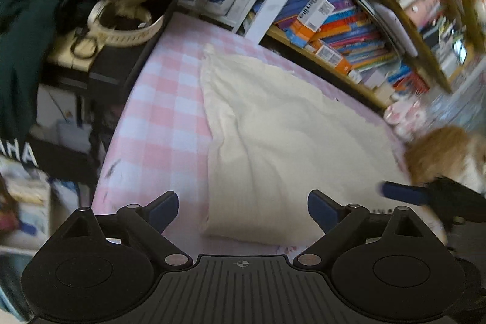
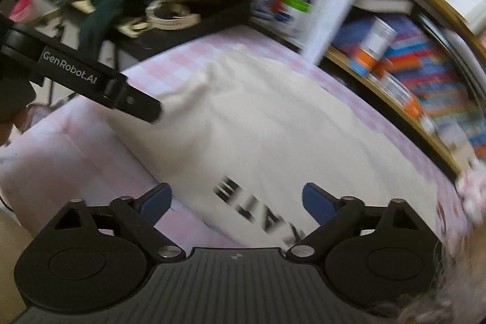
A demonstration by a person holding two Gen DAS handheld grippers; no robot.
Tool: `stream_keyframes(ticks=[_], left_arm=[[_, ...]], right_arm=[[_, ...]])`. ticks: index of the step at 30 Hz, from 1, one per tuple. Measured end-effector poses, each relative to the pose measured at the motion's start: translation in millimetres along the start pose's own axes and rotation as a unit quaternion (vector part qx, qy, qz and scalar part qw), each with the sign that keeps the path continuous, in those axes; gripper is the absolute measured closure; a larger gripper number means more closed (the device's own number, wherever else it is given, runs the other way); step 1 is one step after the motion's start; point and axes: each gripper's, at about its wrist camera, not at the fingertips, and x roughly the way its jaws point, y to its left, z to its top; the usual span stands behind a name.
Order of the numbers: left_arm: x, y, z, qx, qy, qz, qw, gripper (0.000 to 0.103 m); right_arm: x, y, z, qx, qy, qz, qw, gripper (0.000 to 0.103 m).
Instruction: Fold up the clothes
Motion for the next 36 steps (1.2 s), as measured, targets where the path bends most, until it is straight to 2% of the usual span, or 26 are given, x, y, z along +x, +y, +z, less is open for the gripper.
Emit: stream_keyframes(ticks=[3, 9, 11, 15, 17, 19, 20, 21, 23, 25, 27, 30, 32, 36], left_arm=[[-4, 19, -1, -0.042, 0.002, -0.028, 0.9987, 0.009], [-4, 46, 0, -0.098, 0.019, -0.066, 0.9929, 0.009], [-2, 49, 1, -0.105, 0.024, -0.076, 0.9913, 0.01], [5, 51, 5, -0.119, 0.034, -0.103, 0.9869, 0.01], [10, 53, 6, -0.13, 0.043, -0.118, 0.9836, 0.01], [16, 55, 7, -0.145, 0.051, -0.131, 0.9795, 0.01], [18, 57, 8, -0.153, 0.054, -0.137, 0.9771, 0.01], [21, 58, 9, -0.162, 0.058, -0.143, 0.9746, 0.01], [27, 60, 11, -0.181, 0.064, -0.156, 0.9689, 0.01], [38, 63, 15, -0.214, 0.076, -0.185, 0.9561, 0.01], [52, 66, 15, -0.26, 0.09, -0.211, 0.9381, 0.01], [67, 63, 16, -0.291, 0.099, -0.227, 0.9242, 0.01], [71, 58, 17, -0.283, 0.105, -0.223, 0.9268, 0.011], [75, 54, 16, -0.286, 0.104, -0.221, 0.9264, 0.013]], right_arm=[[18, 22, 18, -0.038, 0.01, 0.025, 0.999, 0.026], [45, 65, 40, -0.103, 0.024, 0.088, 0.99, 0.041], [49, 73, 45, -0.115, 0.025, 0.097, 0.988, 0.042], [63, 78, 49, -0.115, 0.047, 0.11, 0.986, 0.06], [66, 76, 50, -0.108, 0.049, 0.119, 0.986, 0.062], [68, 71, 52, -0.09, 0.051, 0.128, 0.986, 0.078], [69, 66, 53, -0.078, 0.051, 0.133, 0.987, 0.09], [69, 62, 54, -0.066, 0.051, 0.138, 0.987, 0.098], [61, 51, 58, -0.031, 0.038, 0.14, 0.989, 0.099], [49, 42, 60, -0.009, 0.025, 0.143, 0.989, 0.099], [43, 37, 61, -0.004, 0.018, 0.145, 0.989, 0.099], [39, 33, 61, 0.002, 0.015, 0.144, 0.99, 0.099], [37, 31, 61, 0.007, 0.013, 0.143, 0.99, 0.099], [32, 26, 61, 0.015, 0.01, 0.141, 0.99, 0.099]])
